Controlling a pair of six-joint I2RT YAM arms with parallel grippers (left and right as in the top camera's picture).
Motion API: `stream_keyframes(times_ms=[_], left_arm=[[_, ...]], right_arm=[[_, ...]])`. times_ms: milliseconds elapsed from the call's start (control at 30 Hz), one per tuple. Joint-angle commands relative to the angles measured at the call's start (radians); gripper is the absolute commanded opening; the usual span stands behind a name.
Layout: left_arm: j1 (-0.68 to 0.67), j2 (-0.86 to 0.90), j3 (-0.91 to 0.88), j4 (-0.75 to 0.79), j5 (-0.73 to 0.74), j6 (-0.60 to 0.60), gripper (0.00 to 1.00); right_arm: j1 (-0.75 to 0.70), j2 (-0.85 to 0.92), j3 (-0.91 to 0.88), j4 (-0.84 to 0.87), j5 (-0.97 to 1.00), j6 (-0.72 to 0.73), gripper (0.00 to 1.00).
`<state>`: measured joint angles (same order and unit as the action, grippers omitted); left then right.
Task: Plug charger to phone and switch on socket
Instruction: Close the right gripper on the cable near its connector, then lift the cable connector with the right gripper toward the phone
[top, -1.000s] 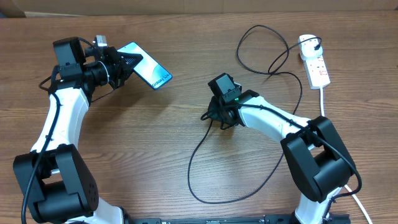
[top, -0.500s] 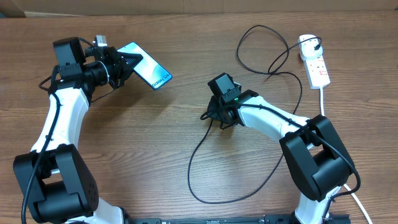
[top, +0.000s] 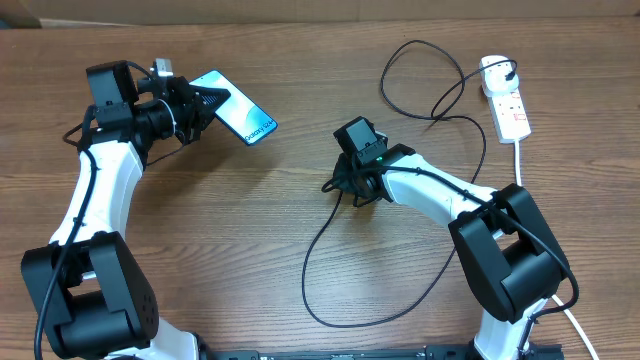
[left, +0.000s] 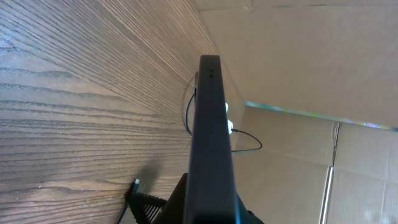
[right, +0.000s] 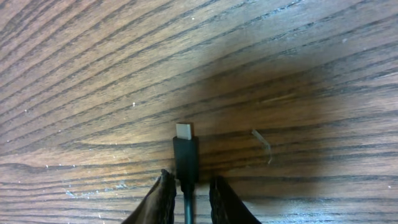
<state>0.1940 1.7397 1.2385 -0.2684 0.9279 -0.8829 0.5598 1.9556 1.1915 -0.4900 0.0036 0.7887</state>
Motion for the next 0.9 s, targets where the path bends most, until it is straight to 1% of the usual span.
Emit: stream_keyframes(times_ms=[0, 200, 367, 467, 700, 800, 867], left_arm=[[-0.005, -0.008, 0.007, 0.003, 0.037, 0.015, 0.04], [-0.005, -0.008, 0.007, 0.004, 0.038, 0.015, 0.04], [-0.005, -0.008, 0.007, 0.004, 0.038, 0.015, 0.04], [-0.005, -0.008, 0.007, 0.004, 0.037, 0.015, 0.04], [-0.005, -0.008, 0.007, 0.004, 0.037, 0.016, 0.04], [-0.005, -0.008, 0.007, 0.004, 0.037, 0.016, 0.04], [-0.005, -0.008, 0.007, 0.004, 0.037, 0.015, 0.04]], right_arm=[[0.004, 0.037, 0.006, -0.004, -0.005, 0.008, 0.16], [0.004, 0.037, 0.006, -0.004, -0.006, 0.007, 0.14], [0.004, 0.037, 0.006, -0.004, -0.01, 0.007, 0.1], [0.004, 0.037, 0.006, -0.004, -0.03, 0.007, 0.08], [0.004, 0.037, 0.006, -0.003, -0.052, 0.008, 0.06], [0.0, 0.037, 0.006, 0.006, -0.088, 0.007, 0.04], [-0.004, 0.037, 0.006, 0.011, -0.103, 0.008, 0.04]])
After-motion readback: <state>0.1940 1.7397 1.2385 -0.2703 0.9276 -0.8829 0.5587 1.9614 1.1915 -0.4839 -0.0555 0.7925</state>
